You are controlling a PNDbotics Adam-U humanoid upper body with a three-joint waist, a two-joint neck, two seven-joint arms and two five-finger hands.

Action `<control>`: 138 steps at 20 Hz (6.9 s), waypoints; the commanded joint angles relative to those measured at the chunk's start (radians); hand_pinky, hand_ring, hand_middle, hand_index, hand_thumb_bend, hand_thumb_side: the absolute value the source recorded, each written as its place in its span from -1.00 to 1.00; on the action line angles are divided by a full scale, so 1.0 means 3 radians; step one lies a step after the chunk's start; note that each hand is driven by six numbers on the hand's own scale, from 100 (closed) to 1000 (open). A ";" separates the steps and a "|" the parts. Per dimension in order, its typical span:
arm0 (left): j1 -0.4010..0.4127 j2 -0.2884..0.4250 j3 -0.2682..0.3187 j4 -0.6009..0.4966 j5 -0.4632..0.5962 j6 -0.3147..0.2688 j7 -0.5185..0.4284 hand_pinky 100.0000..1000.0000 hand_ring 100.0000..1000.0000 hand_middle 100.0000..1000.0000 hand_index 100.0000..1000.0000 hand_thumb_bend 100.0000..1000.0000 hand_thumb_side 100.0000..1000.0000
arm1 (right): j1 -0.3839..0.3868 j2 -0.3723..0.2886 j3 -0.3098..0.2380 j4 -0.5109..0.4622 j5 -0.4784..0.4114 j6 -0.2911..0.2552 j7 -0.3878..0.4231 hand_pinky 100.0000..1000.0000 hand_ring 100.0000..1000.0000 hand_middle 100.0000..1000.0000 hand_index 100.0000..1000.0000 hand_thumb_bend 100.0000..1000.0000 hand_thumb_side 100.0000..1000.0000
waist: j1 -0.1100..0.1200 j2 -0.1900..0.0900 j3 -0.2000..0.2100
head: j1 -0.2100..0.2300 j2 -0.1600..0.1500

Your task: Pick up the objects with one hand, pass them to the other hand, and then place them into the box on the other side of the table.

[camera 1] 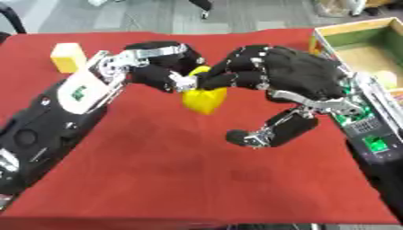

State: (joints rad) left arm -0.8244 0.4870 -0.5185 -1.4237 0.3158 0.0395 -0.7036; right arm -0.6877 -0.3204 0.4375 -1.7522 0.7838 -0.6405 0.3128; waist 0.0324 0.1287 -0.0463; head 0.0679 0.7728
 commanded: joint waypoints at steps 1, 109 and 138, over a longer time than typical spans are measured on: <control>-0.0050 0.0040 -0.0021 -0.0171 0.0061 0.0050 -0.0031 0.25 -0.19 -0.35 -0.14 -0.96 -0.28 | -0.0059 0.0008 -0.0018 0.0049 0.0187 0.0055 -0.0129 0.49 0.46 0.49 0.71 -0.41 -0.24 | 0.0028 -0.0089 0.0000 | -0.0023 -0.0009; 0.0392 0.0804 0.1962 0.1443 -0.3053 -0.0362 0.2256 0.48 0.30 0.23 0.53 0.50 0.12 | 0.0574 -0.0100 -0.1195 -0.0243 -0.0085 0.1410 -0.1311 0.49 0.58 0.55 0.59 -0.74 -0.08 | 0.0015 -0.0052 -0.0040 | -0.0192 -0.0009; -0.0170 0.0366 0.2191 0.3173 -0.2588 0.0506 0.3873 0.45 0.32 0.27 0.51 1.00 0.36 | 0.0583 0.0130 -0.1075 -0.0464 -0.0374 0.1311 -0.1130 0.48 0.56 0.52 0.49 -1.00 -0.05 | -0.0036 0.0164 -0.0271 | 0.0069 -0.0009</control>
State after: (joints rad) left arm -0.8503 0.5496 0.1278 -0.4665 -0.4736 0.1945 0.4453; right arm -0.4943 -0.2766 0.1176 -1.8621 0.6782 -0.2448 -0.0255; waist 0.0320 0.1830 -0.1289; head 0.0786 0.7728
